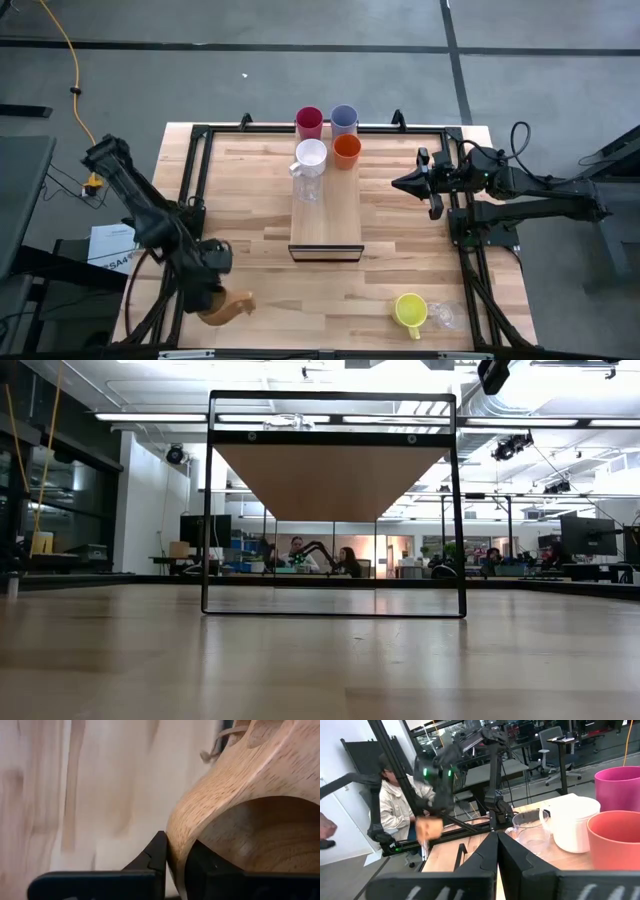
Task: Stack small to large cups/mugs on shelf
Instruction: Put the wooden mug on the shelf
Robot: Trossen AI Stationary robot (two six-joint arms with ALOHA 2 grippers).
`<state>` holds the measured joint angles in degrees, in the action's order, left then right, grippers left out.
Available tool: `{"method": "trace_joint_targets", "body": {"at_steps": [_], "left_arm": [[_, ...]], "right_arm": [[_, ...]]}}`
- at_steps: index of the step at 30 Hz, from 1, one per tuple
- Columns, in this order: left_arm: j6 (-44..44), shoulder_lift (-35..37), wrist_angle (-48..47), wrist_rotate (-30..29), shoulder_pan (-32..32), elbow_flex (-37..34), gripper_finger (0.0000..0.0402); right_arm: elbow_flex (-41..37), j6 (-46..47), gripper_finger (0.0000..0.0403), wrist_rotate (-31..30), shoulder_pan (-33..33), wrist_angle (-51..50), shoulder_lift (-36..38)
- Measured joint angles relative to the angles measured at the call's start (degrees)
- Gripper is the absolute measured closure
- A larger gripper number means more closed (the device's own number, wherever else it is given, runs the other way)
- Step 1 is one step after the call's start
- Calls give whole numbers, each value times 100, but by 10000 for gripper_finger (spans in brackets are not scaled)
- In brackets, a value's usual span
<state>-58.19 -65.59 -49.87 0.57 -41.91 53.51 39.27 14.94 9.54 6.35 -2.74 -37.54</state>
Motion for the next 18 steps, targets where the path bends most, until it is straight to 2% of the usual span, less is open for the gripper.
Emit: {"method": "trace_joint_targets", "body": {"at_steps": [3,6,9,12,15,18], "left_arm": [[297,401,0,-332,396,548,383],[842,547,-11,-1021,908,1171,383],[1828,543,79,-1884,1486,1745,383],[2931,551,711,-2502,2140,1988,383],[3927,606,1466,-2472,2841,1983,381],[4485,626,2234,-2204,3526,1855,378]], "right_arm": [[0,2,403,0,0,-2,0],[0,39,403,0,-1,0,1],[0,52,403,0,0,22,0],[0,61,403,0,-2,43,0],[0,187,403,0,-2,79,0],[0,456,403,0,0,83,0]]}}
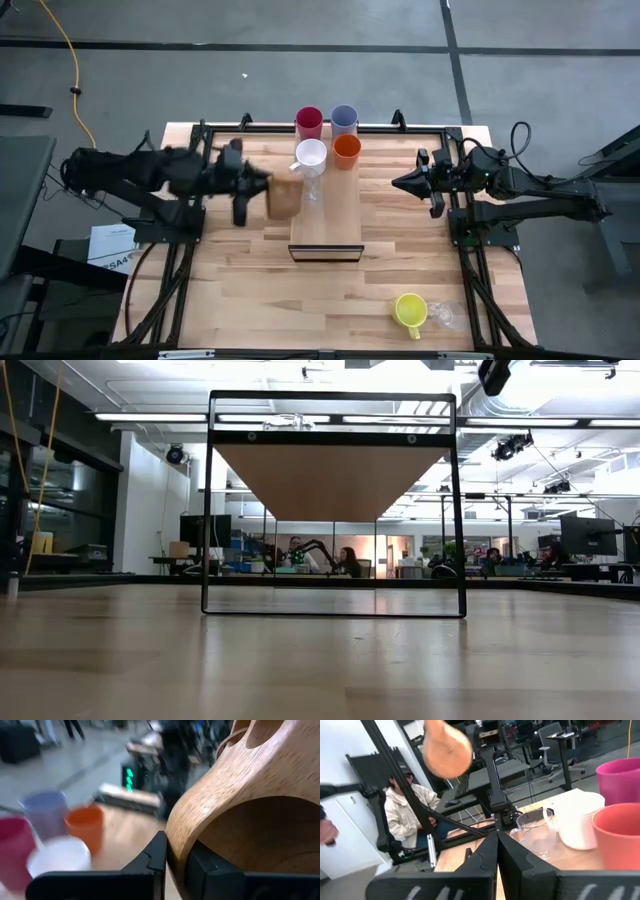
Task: Stack small to large cups/mugs on shelf
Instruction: Put the wooden mug on the shelf
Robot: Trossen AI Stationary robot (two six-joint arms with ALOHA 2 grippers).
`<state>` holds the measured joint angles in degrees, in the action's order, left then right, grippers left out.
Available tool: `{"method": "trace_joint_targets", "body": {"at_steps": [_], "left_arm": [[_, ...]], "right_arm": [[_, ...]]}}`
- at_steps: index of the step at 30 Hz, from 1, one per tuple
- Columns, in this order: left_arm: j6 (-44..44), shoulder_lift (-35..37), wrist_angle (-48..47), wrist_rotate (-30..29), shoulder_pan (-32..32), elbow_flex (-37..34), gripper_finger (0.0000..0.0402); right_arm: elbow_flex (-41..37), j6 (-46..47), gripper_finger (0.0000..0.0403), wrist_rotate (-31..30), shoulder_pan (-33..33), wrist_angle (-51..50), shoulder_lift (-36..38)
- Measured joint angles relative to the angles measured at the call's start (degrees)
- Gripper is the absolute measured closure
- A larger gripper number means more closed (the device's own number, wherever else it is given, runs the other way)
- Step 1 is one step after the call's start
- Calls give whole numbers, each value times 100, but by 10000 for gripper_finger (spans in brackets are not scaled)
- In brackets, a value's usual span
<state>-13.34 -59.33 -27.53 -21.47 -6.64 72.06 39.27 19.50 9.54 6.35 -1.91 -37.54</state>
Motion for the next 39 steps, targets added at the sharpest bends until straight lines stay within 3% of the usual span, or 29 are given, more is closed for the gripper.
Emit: {"method": "trace_joint_targets", "body": {"at_steps": [6,11,18,39], "left_arm": [[22,146,2609,1054,917,-1533,384],[-589,169,3573,1193,875,-2407,384],[-645,179,3680,911,426,-2445,384],[-658,179,3407,804,438,-2447,384]], "right_arm": [[0,258,403,4,-2,2,0],[0,398,403,4,-4,84,-42],[4,486,403,212,-62,484,-309],[2,351,403,398,-164,622,-275]]}}
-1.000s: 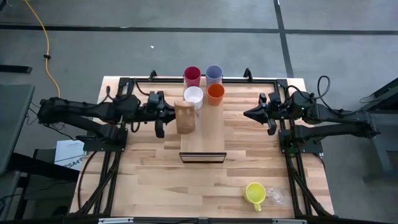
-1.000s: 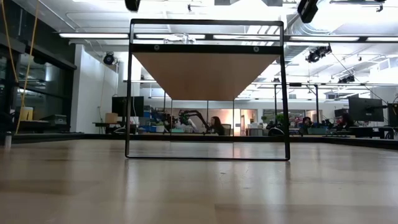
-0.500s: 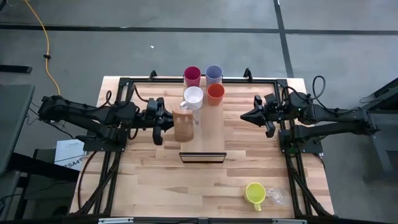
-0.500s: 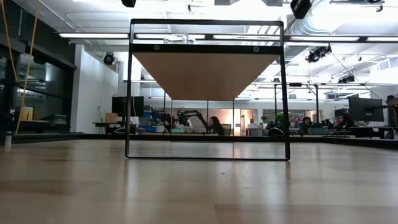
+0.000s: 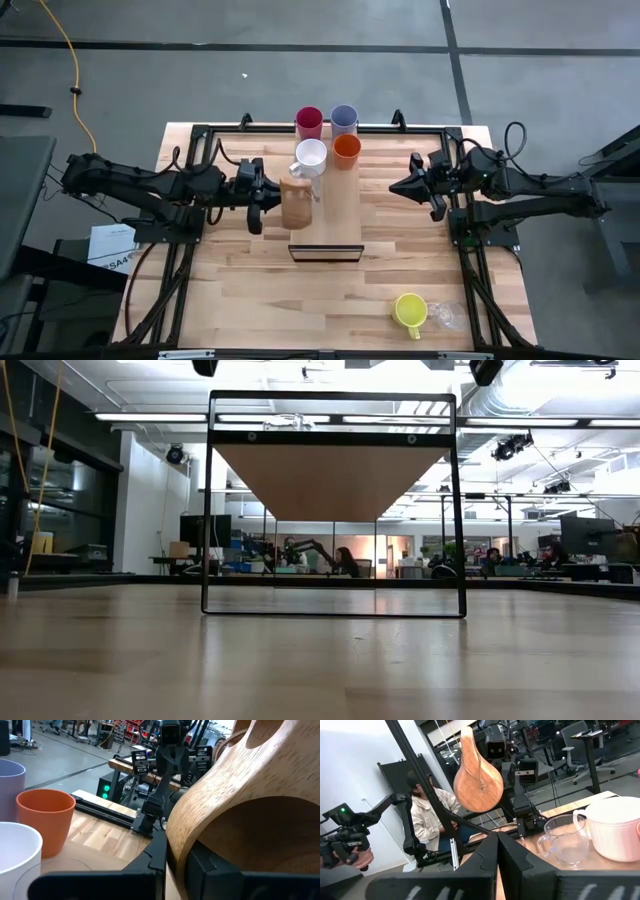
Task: Stack small to large cups/mugs on shelf
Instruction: Put the wooden mug on the shelf
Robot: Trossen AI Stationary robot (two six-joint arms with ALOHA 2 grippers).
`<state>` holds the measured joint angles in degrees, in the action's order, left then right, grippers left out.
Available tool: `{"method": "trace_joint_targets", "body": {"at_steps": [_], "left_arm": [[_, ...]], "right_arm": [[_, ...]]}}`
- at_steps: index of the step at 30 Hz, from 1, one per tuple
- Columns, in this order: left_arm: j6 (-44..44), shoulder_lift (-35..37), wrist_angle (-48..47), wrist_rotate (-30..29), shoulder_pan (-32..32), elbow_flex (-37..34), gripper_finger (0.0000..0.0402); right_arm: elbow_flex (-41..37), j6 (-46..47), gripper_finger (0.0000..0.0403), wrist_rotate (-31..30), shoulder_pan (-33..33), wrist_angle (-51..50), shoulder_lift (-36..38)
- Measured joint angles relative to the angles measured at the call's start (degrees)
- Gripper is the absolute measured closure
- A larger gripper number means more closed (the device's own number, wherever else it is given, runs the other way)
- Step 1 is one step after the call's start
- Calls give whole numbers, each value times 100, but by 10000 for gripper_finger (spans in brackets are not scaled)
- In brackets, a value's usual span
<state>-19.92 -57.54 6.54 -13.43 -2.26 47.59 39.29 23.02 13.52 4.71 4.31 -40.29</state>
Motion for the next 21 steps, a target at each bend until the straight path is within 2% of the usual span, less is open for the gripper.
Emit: {"method": "trace_joint_targets", "body": {"at_steps": [4,7,12,16,21], "left_arm": [[0,0,-141,24,0,7,384],[-4,-35,-1026,239,0,334,384],[-81,-582,-3206,276,-7,1595,384],[13,-1436,-5097,356,-19,2864,384],[271,-2538,-6815,93,-136,4110,384]], "right_arm": [[0,-8,403,0,0,10,4],[1,-10,403,0,0,10,4],[2,-56,403,-2,0,-2,4],[0,-56,403,-2,0,-31,4],[0,-98,403,-2,0,-42,4]]}}
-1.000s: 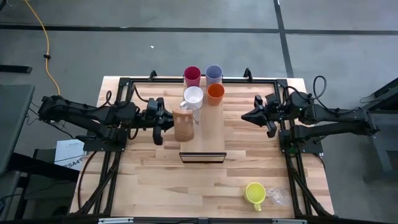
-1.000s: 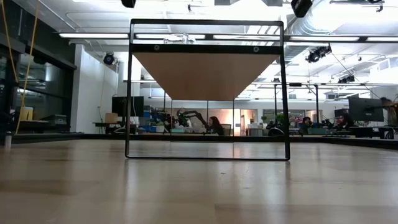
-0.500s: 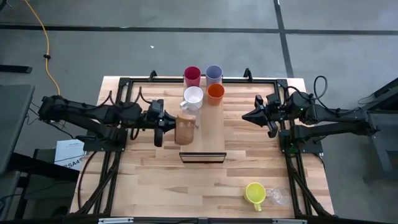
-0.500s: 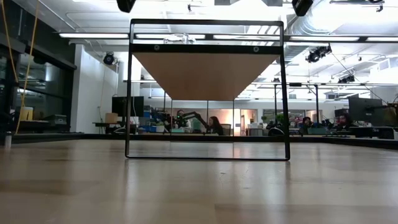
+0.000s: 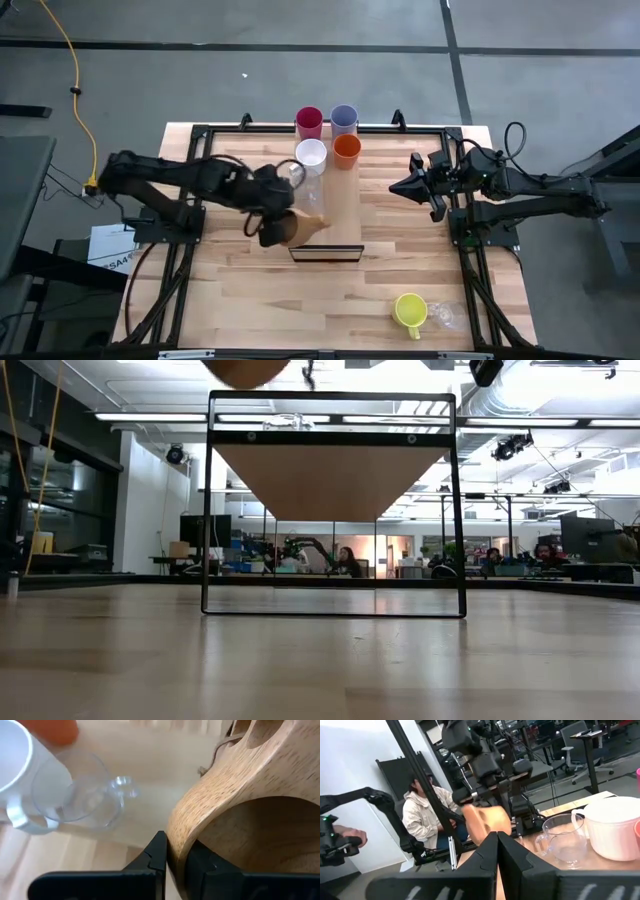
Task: Stack small to large cups/mugs on shelf
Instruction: Put the wooden mug on the shelf
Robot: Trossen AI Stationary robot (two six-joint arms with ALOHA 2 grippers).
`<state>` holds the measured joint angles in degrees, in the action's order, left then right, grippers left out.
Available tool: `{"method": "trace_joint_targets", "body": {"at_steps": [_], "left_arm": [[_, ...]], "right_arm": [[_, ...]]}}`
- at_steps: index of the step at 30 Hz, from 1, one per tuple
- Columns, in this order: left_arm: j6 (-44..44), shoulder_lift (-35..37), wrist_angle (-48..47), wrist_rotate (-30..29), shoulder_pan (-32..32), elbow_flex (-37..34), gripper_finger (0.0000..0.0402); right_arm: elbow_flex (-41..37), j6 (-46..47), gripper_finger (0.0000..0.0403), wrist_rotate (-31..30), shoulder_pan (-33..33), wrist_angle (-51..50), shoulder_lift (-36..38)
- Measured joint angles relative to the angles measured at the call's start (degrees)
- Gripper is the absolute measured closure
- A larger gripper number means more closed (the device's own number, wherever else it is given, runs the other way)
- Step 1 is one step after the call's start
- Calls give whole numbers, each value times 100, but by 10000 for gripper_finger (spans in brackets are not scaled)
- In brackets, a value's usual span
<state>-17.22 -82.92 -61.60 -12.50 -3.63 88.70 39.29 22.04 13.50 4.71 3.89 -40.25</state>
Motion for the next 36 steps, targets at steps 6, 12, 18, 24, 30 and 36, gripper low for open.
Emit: {"method": "trace_joint_targets", "body": {"at_steps": [6,12,18,24,30,36], "left_arm": [[92,-761,-624,-266,18,708,384],[220,-983,-637,-221,19,753,384],[241,-1188,-780,-195,23,751,384],[241,-1373,-833,-235,29,740,384],[237,-1433,-941,-312,29,744,384],[265,-1433,-923,-317,25,744,343]], "right_arm": [[0,-2,403,-1,0,-40,0],[-2,-2,403,-2,2,-130,-2],[-2,-2,403,-2,1,-152,-2],[-2,-2,403,-2,1,-150,-2],[-2,-2,403,-4,0,-146,-15],[-2,-2,403,-4,2,-150,-17]]}}
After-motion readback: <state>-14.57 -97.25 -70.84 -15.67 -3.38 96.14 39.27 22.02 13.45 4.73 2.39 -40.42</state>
